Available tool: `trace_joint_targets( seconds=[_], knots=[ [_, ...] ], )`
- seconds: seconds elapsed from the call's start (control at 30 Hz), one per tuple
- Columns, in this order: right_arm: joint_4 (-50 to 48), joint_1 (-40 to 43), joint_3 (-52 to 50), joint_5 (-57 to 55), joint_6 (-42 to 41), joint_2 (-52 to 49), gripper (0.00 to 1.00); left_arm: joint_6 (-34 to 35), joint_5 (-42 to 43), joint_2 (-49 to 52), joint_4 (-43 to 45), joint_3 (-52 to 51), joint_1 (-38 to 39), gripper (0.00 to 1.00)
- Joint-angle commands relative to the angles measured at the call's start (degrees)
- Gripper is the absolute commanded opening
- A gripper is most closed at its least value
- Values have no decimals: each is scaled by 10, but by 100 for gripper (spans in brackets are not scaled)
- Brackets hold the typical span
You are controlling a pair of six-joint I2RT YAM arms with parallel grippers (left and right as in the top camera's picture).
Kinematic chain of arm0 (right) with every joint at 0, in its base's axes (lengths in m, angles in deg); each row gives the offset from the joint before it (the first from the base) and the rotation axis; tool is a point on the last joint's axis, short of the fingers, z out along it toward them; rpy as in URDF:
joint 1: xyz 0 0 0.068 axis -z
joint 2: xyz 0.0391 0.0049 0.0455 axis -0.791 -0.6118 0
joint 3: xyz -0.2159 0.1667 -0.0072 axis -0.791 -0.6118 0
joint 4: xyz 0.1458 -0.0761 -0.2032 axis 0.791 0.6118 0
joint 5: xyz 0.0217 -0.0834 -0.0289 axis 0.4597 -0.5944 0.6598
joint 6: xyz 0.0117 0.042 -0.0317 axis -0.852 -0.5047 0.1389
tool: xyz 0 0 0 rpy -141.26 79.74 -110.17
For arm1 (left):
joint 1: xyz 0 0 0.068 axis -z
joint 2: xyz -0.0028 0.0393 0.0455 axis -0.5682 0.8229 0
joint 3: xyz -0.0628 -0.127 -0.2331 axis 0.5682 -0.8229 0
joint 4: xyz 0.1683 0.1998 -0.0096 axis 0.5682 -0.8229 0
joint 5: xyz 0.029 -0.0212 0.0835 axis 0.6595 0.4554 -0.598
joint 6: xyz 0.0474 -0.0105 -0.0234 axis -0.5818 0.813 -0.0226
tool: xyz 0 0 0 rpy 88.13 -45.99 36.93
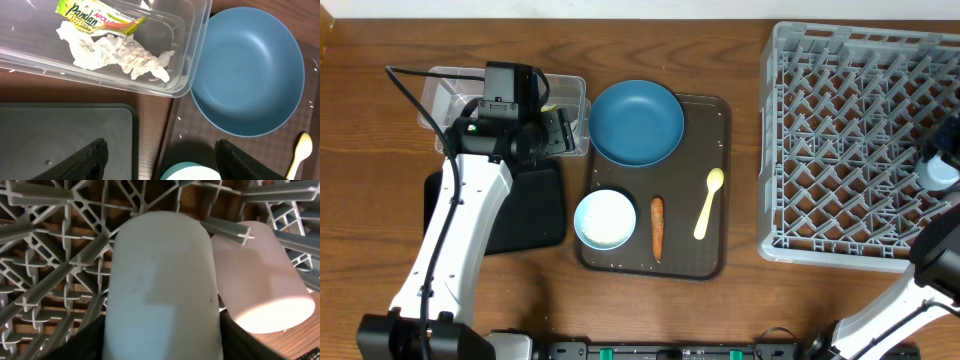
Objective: Sort waste into correct bins and load items into the dishwasher rack
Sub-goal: 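Place the light-blue cup in the rack with the right gripper, then reach the right gripper to the blue bowl and grasp its rim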
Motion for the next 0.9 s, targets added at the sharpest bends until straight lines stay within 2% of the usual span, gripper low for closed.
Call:
trace_joint_targets(
  seconds=[0.0, 0.27, 0.53, 0.7, 0.87],
  knots=[
    [0, 7, 9, -4, -3, 1, 84, -9, -7, -1, -4, 4, -3, 71],
    [4, 5, 9, 10, 11, 21, 82, -9, -7, -1, -4, 4, -3, 72],
    [-40, -17, 10, 147, 75, 115, 83, -9, -7, -1, -9, 4, -3, 72],
    [-68, -63, 10, 271, 135, 157, 85, -9, -7, -1, -13, 4, -3, 72],
    [-83, -151, 10, 314, 138, 153, 86, -9, -7, -1, -22, 4, -3, 72]
  ],
)
